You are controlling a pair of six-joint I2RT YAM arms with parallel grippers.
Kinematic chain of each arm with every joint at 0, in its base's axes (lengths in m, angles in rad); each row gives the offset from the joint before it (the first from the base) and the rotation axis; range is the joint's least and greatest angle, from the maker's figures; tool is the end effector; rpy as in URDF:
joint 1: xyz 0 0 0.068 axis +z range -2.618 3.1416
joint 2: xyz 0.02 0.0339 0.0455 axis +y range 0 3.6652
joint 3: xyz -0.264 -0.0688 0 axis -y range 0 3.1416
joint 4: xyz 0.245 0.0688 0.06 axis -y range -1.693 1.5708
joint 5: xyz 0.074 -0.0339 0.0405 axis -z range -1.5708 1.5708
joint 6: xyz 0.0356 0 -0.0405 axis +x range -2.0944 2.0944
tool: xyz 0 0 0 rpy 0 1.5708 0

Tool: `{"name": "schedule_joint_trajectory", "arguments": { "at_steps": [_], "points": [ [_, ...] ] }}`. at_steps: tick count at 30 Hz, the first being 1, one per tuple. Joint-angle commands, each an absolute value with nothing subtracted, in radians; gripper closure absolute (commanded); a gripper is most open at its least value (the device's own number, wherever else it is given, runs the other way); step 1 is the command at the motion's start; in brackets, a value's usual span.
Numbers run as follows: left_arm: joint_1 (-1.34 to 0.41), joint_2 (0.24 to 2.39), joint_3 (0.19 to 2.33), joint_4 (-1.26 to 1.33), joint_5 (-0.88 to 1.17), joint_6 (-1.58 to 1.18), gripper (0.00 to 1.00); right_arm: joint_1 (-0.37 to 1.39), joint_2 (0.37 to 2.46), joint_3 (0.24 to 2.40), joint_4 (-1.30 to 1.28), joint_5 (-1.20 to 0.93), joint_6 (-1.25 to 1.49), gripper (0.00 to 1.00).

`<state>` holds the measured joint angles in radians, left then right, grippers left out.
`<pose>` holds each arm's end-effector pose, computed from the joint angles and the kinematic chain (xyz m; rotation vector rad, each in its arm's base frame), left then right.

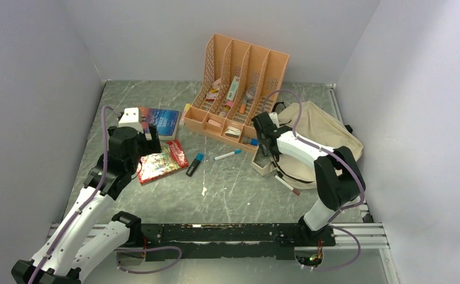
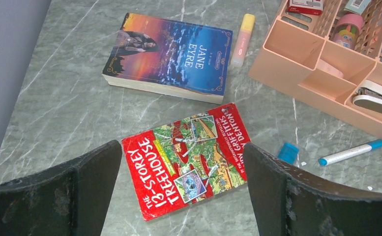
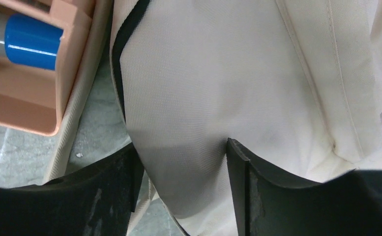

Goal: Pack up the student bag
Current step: Pick up the student bag at the center of the board.

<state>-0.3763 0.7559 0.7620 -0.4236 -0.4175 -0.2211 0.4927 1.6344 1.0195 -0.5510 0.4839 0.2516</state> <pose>0.1633 -0.0490 0.3129 -0.1156 1.9471 0.0214 0.2837 0.1335 0.1877 -0.1796 2.5636 -0.3985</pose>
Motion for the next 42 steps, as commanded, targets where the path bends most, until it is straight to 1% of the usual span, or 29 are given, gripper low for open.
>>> {"name": "schedule_joint_trajectory", "arguments": {
  "at_steps": [1, 3, 6, 7, 11, 14, 15, 19, 24, 28, 34, 39, 42],
  "points": [
    [-0.368, 0.760, 0.797, -0.417, -0.398, -0.211, 0.03, 0.497, 1.640, 1.002, -0.481, 0.555, 0.258, 0.41],
    [-0.367, 0.763, 0.799, -0.419, -0.393, -0.211, 0.04, 0.496, 1.626, 0.992, -0.457, 0.558, 0.256, 0.50],
    [-0.368, 0.764, 0.798, -0.417, -0.390, -0.205, 0.04, 0.495, 1.605, 0.996, -0.455, 0.566, 0.258, 0.74],
    [-0.368, 0.765, 0.798, -0.416, -0.390, -0.204, 0.05, 0.493, 1.591, 0.992, -0.451, 0.570, 0.259, 0.80],
    [-0.368, 0.764, 0.799, -0.418, -0.386, -0.203, 0.05, 0.482, 1.523, 0.990, -0.456, 0.602, 0.271, 0.85],
    [-0.368, 0.760, 0.797, -0.417, -0.393, -0.205, 0.04, 0.465, 1.452, 0.999, -0.463, 0.621, 0.275, 0.98],
    [-0.368, 0.759, 0.796, -0.416, -0.392, -0.204, 0.04, 0.457, 1.425, 1.008, -0.466, 0.626, 0.279, 1.00],
    [-0.368, 0.762, 0.798, -0.417, -0.385, -0.204, 0.04, 0.424, 1.296, 1.047, -0.462, 0.639, 0.273, 1.00],
    [-0.368, 0.760, 0.799, -0.419, -0.398, -0.208, 0.03, 0.372, 1.186, 1.157, -0.471, 0.674, 0.261, 1.00],
    [-0.368, 0.750, 0.795, -0.414, -0.400, -0.216, 0.03, 0.358, 1.130, 1.242, -0.457, 0.701, 0.260, 1.00],
    [-0.368, 0.716, 0.784, -0.401, -0.397, -0.227, 0.03, 0.357, 1.104, 1.401, -0.469, 0.698, 0.260, 1.00],
    [-0.368, 0.673, 0.768, -0.384, -0.391, -0.248, 0.03, 0.358, 1.095, 1.539, -0.488, 0.624, 0.254, 1.00],
    [-0.368, 0.652, 0.753, -0.327, -0.292, -0.229, 0.03, 0.357, 1.095, 1.609, -0.516, 0.523, 0.263, 1.00]
  ]
}}
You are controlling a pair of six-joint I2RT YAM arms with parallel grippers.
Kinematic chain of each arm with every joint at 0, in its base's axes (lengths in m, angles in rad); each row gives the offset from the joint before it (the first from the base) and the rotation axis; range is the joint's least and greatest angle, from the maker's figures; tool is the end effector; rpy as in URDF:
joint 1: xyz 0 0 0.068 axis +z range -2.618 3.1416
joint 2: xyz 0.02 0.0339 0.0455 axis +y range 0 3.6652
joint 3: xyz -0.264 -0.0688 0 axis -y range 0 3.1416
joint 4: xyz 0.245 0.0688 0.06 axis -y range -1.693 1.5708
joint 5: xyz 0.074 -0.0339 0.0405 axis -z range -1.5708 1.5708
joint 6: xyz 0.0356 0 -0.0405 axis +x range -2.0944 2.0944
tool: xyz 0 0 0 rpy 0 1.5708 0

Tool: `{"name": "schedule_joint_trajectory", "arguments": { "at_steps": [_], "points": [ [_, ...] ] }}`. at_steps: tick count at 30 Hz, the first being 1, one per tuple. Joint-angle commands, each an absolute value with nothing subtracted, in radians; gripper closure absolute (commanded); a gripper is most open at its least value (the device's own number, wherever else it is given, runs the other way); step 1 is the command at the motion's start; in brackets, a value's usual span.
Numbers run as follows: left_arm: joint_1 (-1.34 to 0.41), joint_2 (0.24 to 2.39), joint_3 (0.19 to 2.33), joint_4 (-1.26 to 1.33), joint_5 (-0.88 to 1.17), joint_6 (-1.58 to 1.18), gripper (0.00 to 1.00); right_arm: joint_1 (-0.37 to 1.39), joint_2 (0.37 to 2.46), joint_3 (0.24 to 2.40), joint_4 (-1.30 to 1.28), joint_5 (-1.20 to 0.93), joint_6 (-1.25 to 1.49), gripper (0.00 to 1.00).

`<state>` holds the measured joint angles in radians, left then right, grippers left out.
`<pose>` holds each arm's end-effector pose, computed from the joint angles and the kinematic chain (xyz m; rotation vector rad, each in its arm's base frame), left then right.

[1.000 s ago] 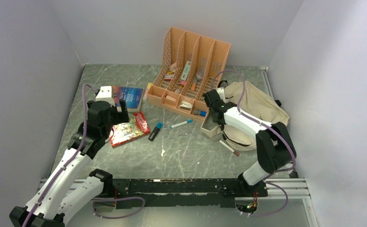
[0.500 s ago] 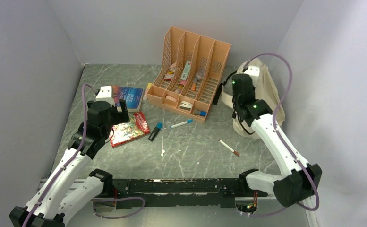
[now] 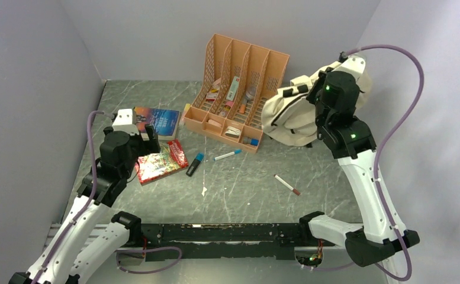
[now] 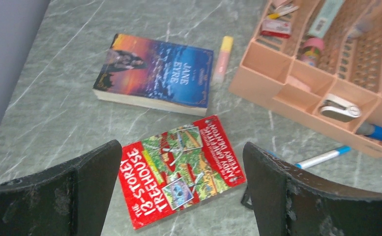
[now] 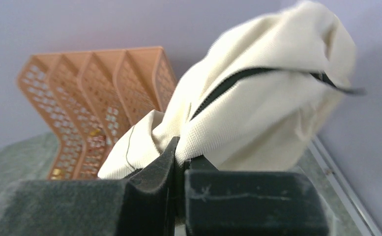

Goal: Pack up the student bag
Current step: Pick up the student bag at the center of the board.

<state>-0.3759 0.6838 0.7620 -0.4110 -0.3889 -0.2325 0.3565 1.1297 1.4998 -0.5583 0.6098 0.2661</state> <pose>0.1501 -0.0447 0.3243 -0.1270 1.8739 -0.0474 0.2089 0.0561 0.4775 0.3590 1.6876 -0.0770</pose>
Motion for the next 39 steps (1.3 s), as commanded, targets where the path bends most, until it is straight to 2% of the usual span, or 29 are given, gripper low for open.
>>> {"name": "schedule_joint_trajectory", "arguments": {
  "at_steps": [1, 11, 16, 21, 29, 39],
  "points": [
    [-0.368, 0.651, 0.756, -0.311, -0.253, -0.224, 0.03, 0.357, 1.095, 1.628, -0.526, 0.504, 0.270, 1.00],
    [-0.368, 0.684, 0.923, -0.197, 0.212, -0.230, 0.03, 0.360, 1.130, 1.762, -0.596, 0.212, 0.415, 1.00],
    [-0.368, 0.784, 1.062, -0.206, 0.479, -0.231, 0.03, 0.360, 1.117, 1.720, -0.556, 0.050, 0.517, 1.00],
    [-0.368, 0.849, 1.096, -0.114, 0.654, -0.309, 0.03, 0.374, 1.090, 1.616, -0.481, -0.057, 0.605, 1.00],
    [-0.393, 0.924, 1.141, -0.013, 0.739, -0.385, 0.03, 0.422, 1.058, 1.496, -0.377, -0.061, 0.707, 1.00],
    [-0.646, 1.024, 1.165, -0.012, 0.567, -0.294, 0.03, 0.499, 1.047, 1.440, -0.302, -0.004, 0.777, 1.00]
  ]
}}
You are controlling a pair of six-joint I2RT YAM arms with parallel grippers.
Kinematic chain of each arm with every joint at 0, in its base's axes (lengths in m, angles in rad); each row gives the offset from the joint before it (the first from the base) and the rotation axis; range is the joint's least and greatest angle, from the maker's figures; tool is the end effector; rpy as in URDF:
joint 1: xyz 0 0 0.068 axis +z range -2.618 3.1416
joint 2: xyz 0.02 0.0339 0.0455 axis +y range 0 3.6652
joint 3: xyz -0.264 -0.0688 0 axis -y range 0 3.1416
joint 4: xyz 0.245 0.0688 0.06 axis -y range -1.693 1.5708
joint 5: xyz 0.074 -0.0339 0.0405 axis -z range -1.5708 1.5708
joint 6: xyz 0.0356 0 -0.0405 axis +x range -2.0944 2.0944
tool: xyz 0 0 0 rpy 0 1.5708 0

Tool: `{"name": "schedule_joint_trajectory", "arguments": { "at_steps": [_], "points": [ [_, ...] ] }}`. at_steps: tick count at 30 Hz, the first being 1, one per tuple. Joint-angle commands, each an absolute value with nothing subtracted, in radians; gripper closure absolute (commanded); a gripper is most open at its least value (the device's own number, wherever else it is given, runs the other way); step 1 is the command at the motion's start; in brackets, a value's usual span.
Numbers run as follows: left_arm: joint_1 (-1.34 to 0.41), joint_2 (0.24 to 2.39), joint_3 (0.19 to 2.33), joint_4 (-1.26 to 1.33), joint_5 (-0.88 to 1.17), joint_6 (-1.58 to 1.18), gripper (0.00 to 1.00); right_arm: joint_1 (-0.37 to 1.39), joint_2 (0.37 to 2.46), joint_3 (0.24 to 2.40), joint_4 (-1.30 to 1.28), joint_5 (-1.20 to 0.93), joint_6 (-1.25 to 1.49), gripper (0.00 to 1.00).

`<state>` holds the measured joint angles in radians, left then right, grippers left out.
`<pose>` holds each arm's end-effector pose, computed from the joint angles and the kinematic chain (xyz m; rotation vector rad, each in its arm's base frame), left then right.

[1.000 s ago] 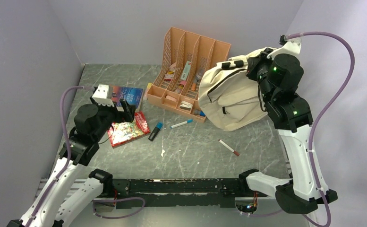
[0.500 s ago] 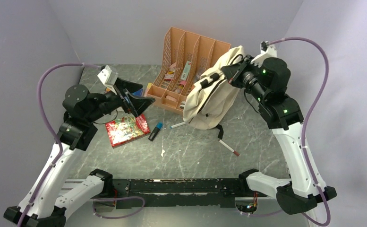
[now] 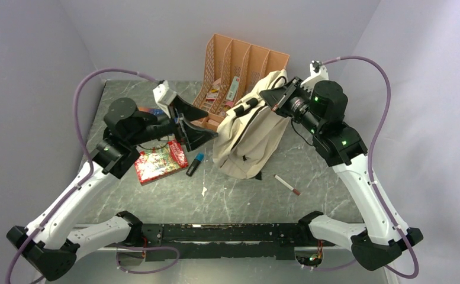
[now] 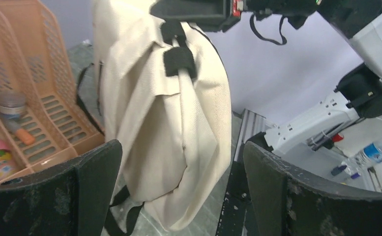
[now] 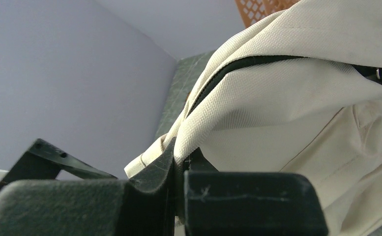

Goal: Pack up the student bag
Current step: Pick up the student bag at the center of the board.

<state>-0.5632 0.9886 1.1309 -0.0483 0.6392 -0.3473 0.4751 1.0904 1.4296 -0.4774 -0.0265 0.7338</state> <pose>0.1670 -0.1306 0.4378 0.7135 1.4521 -1.1865 0.1931 0.1004 0.4706 0.2112 1.7846 0.9086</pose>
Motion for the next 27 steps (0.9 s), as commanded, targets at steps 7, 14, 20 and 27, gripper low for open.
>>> {"name": "schedule_joint_trajectory", "arguments": {
  "at_steps": [7, 14, 20, 27],
  "points": [
    [-0.771, 1.095, 1.171, -0.007, 0.465, -0.235, 0.03, 0.512, 1.045, 1.417, -0.280, -0.030, 0.786, 1.00],
    [-0.790, 1.143, 1.166, 0.060, 0.482, -0.242, 0.36, 0.513, 1.032, 1.391, -0.266, -0.039, 0.772, 1.00],
    [-0.790, 1.125, 1.201, 0.002, 0.407, -0.183, 0.94, 0.512, 0.981, 1.333, -0.278, 0.037, 0.715, 0.99],
    [-0.784, 1.100, 1.235, -0.097, 0.340, -0.123, 0.95, 0.513, 0.915, 1.267, -0.366, 0.145, 0.604, 0.57]
  ]
}}
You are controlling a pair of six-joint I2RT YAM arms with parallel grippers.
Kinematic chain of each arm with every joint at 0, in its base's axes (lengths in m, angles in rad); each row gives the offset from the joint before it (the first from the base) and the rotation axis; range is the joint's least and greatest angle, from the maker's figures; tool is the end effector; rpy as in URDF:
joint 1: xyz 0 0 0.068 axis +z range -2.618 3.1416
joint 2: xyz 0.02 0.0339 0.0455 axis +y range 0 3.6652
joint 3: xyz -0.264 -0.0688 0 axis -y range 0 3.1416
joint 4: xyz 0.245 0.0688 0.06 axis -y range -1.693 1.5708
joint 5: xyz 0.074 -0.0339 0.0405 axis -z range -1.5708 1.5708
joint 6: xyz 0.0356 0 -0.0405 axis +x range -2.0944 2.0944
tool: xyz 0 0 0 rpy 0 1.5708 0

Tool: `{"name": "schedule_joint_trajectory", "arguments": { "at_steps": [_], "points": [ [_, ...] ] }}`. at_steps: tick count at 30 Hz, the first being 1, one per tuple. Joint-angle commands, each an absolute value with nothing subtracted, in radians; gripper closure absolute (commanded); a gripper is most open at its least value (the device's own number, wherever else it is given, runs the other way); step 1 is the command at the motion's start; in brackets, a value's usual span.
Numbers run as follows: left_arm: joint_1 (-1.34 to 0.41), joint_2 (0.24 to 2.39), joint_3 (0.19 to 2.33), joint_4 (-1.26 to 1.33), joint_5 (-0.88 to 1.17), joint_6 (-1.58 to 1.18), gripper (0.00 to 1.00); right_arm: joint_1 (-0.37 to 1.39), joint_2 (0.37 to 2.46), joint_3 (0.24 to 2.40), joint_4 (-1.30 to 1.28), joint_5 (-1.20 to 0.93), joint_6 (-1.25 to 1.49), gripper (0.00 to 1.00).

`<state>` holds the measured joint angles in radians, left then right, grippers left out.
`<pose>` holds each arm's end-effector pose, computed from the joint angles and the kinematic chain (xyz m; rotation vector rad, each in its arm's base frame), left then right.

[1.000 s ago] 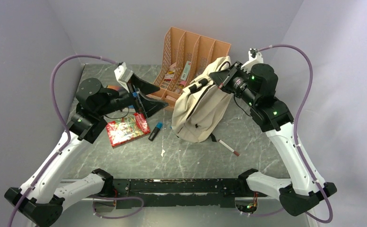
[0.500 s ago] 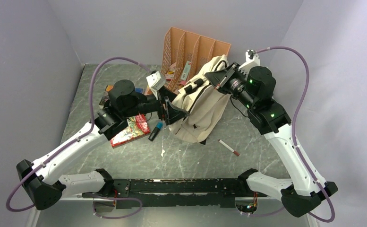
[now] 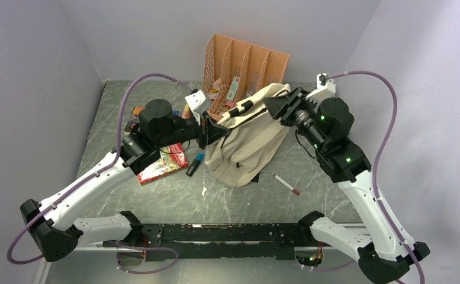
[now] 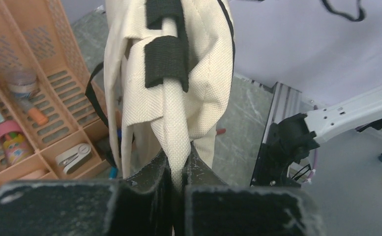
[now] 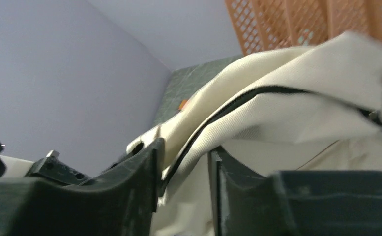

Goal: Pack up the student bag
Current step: Pick up the student bag at the center of the board, then unzip the student bag at the center of the board.

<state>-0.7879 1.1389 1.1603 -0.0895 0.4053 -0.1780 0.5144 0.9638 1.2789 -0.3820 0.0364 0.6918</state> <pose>0.1732 -0.1939 0.4112 0.8281 1.5355 -1.0550 0.1687 0.0939 0.4560 0.1809 1.7047 0.8835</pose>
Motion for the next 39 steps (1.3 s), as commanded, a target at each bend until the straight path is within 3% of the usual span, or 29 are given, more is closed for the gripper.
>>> {"name": "schedule_joint_trajectory", "arguments": {
  "at_steps": [1, 6, 18, 23, 28, 32, 39],
  "points": [
    [-0.780, 1.105, 1.243, -0.107, 0.341, -0.120, 0.95, 0.513, 0.905, 1.262, -0.387, 0.170, 0.589, 0.53],
    [-0.749, 1.123, 1.255, -0.124, 0.405, -0.105, 0.95, 0.513, 0.837, 1.210, -0.481, 0.311, 0.553, 0.40],
    [-0.669, 1.043, 1.220, -0.233, 0.523, 0.155, 0.95, 0.506, 0.802, 1.026, -0.647, 0.584, 0.570, 0.37],
    [-0.663, 1.014, 1.229, -0.280, 0.561, 0.260, 0.95, 0.466, 0.871, 1.044, -0.613, 0.442, 0.466, 0.31],
    [-0.647, 1.003, 1.258, -0.336, 0.546, 0.330, 0.95, 0.318, 0.958, 1.085, -0.602, 0.090, 0.307, 0.28],
    [-0.618, 0.994, 1.270, -0.354, 0.526, 0.353, 0.95, 0.219, 0.995, 1.086, -0.624, -0.166, 0.243, 0.33],
    [-0.584, 1.008, 1.275, -0.375, 0.590, 0.378, 0.95, 0.198, 0.992, 1.074, -0.631, -0.342, 0.228, 0.44]
  ]
}}
